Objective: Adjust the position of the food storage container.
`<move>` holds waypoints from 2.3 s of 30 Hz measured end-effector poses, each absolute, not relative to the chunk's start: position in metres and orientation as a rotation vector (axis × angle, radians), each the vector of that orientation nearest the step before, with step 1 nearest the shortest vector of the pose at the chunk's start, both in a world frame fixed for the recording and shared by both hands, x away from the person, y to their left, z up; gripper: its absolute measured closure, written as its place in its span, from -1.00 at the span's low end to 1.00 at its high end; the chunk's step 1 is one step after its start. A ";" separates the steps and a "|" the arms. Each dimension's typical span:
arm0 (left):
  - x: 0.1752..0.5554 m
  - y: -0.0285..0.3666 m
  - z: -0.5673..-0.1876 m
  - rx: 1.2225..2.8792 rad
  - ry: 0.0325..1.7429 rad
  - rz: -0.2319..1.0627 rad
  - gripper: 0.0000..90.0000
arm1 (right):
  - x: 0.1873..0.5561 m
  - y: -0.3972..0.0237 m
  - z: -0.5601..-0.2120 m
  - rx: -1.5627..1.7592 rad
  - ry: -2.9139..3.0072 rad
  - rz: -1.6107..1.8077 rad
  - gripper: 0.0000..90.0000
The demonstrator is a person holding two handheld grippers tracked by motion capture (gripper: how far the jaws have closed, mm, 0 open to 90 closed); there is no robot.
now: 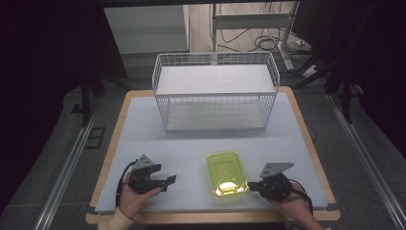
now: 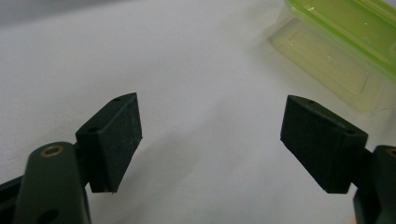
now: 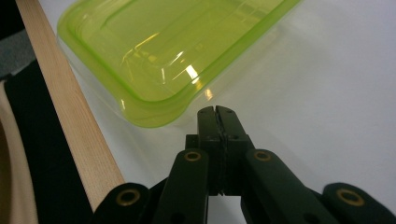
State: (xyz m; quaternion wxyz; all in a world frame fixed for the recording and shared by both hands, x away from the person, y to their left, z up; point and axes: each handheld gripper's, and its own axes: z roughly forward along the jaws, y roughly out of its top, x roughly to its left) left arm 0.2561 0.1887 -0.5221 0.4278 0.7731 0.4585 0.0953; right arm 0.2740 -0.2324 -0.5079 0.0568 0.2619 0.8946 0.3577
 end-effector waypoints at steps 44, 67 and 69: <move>0.256 0.190 -0.522 1.917 1.156 0.234 -0.56 | 0.247 -0.153 -0.506 0.547 2.734 1.103 1.00; 0.256 0.195 -0.521 1.901 1.168 0.240 -0.56 | 0.235 -0.106 -0.513 0.511 2.722 1.145 1.00; 0.256 0.196 -0.521 1.896 1.172 0.240 -0.56 | 0.236 -0.100 -0.514 0.529 2.714 1.143 1.00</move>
